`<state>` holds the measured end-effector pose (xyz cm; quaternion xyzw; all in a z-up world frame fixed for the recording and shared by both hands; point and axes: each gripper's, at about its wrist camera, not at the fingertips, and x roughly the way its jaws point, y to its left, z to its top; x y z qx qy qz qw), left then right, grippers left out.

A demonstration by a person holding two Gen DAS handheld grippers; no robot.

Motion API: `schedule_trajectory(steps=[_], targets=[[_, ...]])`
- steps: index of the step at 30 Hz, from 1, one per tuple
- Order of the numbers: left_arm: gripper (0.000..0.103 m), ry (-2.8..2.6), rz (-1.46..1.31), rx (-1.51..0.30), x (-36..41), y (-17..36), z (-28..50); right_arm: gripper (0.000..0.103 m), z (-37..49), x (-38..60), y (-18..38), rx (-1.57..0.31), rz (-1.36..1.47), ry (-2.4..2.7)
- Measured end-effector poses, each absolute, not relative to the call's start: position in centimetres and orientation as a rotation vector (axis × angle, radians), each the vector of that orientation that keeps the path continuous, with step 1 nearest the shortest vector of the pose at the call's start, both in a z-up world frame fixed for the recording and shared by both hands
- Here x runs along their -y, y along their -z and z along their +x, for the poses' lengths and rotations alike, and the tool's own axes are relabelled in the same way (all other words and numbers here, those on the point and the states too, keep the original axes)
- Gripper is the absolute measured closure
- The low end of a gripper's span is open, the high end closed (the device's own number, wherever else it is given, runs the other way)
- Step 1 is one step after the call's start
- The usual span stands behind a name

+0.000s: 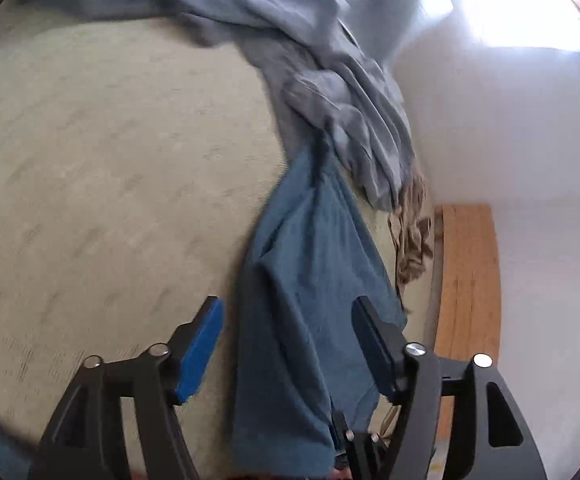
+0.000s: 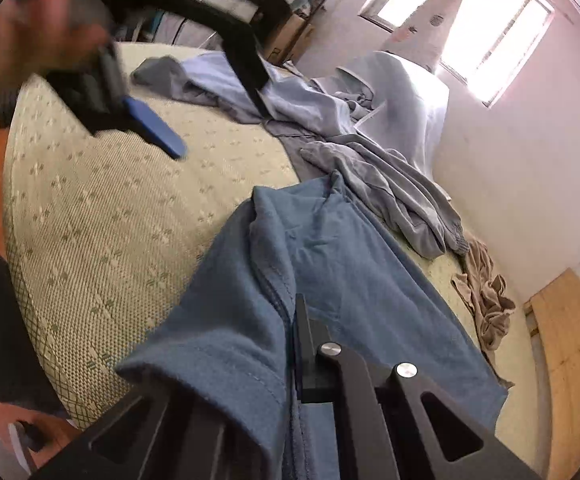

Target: Fold clothes

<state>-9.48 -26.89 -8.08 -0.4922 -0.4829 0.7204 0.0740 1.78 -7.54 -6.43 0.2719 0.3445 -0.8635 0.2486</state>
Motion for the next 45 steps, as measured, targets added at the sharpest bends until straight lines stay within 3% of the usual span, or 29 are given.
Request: schedule_trajectory(steps=[11, 24, 26, 27, 28, 29, 30, 31, 40, 45], targets=[[0.03, -2.009, -1.528, 1.301, 25.5, 11.6, -19.8, 0.1, -1.1, 4.6, 1.9, -0.674, 0.798, 2.44], [0.032, -1.984, -1.503, 1.226, 24.2, 12.4, -27.9, 0.1, 0.0, 3.7, -1.0, -0.664, 0.719, 2.412], [0.039, -1.984, -1.508, 1.217, 24.1, 12.5, -28.6, 0.1, 0.5, 3.6, -1.3, -0.677, 0.708, 2.405], [0.056, -1.991, -1.529, 1.209, 24.1, 12.6, -28.8, 0.1, 0.6, 3.5, -1.4, -0.68, 0.701, 2.405], [0.063, -1.997, -1.551, 1.202, 24.1, 12.7, -28.9, 0.1, 0.8, 3.5, -1.5, -0.686, 0.695, 2.405], [0.079, -2.001, -1.572, 1.196, 24.0, 12.9, -29.0, 0.1, 0.8, 3.4, -1.5, -0.692, 0.691, 2.406], [0.088, -2.003, -1.592, 1.183, 23.9, 13.0, -29.0, 0.1, 0.9, 3.4, -1.6, -0.699, 0.688, 2.407], [0.092, -2.007, -1.6, 1.164, 23.7, 13.0, -29.0, 0.1, 1.0, 3.3, -1.7, -0.705, 0.685, 2.408], [0.096, -2.024, -1.489, 1.233, 25.2, 10.6, -27.6, 0.1, 2.6, 3.1, -2.0, -0.738, 0.654, 2.399], [0.096, -2.029, -1.352, 1.257, 24.9, 6.5, -26.9, 0.1, 3.5, 2.0, -2.8, -0.75, 0.627, 2.439]])
